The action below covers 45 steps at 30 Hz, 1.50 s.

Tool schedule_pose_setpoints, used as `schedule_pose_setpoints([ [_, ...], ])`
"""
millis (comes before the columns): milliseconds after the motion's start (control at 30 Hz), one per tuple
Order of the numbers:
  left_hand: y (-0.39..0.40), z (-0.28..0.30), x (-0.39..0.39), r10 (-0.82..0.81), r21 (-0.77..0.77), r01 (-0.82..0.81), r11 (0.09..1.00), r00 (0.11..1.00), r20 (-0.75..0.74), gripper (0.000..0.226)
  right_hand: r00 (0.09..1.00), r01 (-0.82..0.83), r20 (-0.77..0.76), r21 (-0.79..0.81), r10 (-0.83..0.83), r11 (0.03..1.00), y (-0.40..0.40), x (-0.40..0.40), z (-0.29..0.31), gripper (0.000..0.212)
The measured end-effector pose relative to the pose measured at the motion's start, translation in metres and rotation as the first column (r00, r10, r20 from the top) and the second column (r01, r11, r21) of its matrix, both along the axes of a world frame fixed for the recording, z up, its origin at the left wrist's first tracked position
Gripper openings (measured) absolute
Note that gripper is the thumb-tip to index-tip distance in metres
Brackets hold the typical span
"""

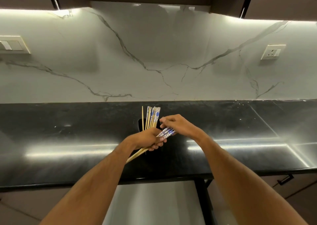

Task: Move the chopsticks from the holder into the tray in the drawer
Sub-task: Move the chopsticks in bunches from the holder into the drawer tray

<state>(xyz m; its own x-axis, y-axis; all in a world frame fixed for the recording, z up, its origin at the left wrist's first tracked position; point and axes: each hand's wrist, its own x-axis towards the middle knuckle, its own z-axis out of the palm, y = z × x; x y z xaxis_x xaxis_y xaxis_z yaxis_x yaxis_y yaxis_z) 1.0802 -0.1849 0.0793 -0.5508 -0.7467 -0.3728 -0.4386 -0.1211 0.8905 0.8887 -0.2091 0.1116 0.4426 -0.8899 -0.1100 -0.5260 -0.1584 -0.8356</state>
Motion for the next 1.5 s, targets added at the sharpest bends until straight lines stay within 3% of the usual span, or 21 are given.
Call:
schedule_pose_setpoints([
  [100,0.003,-0.002,0.001,-0.002,-0.071,0.011,0.997,0.992,0.123,0.016,0.92,-0.248,-0.339,-0.119,0.195,0.961,0.007,-0.007,-0.003,0.025],
  [200,0.011,-0.006,-0.003,0.006,-0.139,0.025,0.99,0.976,0.217,0.014,0.854,-0.299,-0.475,-0.116,0.211,0.947,0.015,-0.013,-0.015,0.02],
  [433,0.038,-0.023,0.001,0.101,-0.277,-0.009,0.961,0.942,0.319,0.008,0.869,-0.203,-0.483,-0.163,0.102,0.965,0.037,-0.039,-0.051,0.019],
  [533,0.059,-0.036,0.007,0.139,-0.313,-0.023,0.95,0.925,0.354,0.013,0.843,-0.229,-0.52,-0.115,0.138,0.967,0.052,-0.044,-0.064,0.015],
  [667,0.088,-0.047,-0.004,0.136,-0.368,0.022,0.929,0.907,0.398,0.008,0.736,-0.363,-0.646,-0.122,0.204,0.924,0.082,-0.028,-0.083,0.004],
  [733,0.101,-0.054,-0.01,0.131,-0.38,0.051,0.924,0.889,0.439,0.009,0.703,-0.375,-0.689,-0.145,0.178,0.916,0.097,-0.02,-0.097,0.021],
  [867,0.136,-0.078,-0.009,0.148,-0.414,0.103,0.904,0.834,0.531,0.014,0.702,-0.356,-0.693,-0.139,0.166,0.924,0.132,-0.014,-0.13,0.029],
  [1033,0.205,-0.13,0.014,0.184,-0.494,0.186,0.85,0.773,0.607,0.014,0.703,-0.341,-0.695,-0.147,0.149,0.928,0.2,-0.021,-0.174,0.016],
  [1300,0.304,-0.209,0.027,0.07,-0.436,0.465,0.771,0.618,0.783,0.031,0.684,-0.318,-0.714,-0.108,0.149,0.942,0.304,-0.024,-0.247,0.018],
  [1500,0.339,-0.252,0.03,0.031,-0.374,0.481,0.793,0.581,0.813,0.04,0.676,-0.351,-0.721,-0.135,0.151,0.926,0.341,-0.021,-0.29,0.024],
])
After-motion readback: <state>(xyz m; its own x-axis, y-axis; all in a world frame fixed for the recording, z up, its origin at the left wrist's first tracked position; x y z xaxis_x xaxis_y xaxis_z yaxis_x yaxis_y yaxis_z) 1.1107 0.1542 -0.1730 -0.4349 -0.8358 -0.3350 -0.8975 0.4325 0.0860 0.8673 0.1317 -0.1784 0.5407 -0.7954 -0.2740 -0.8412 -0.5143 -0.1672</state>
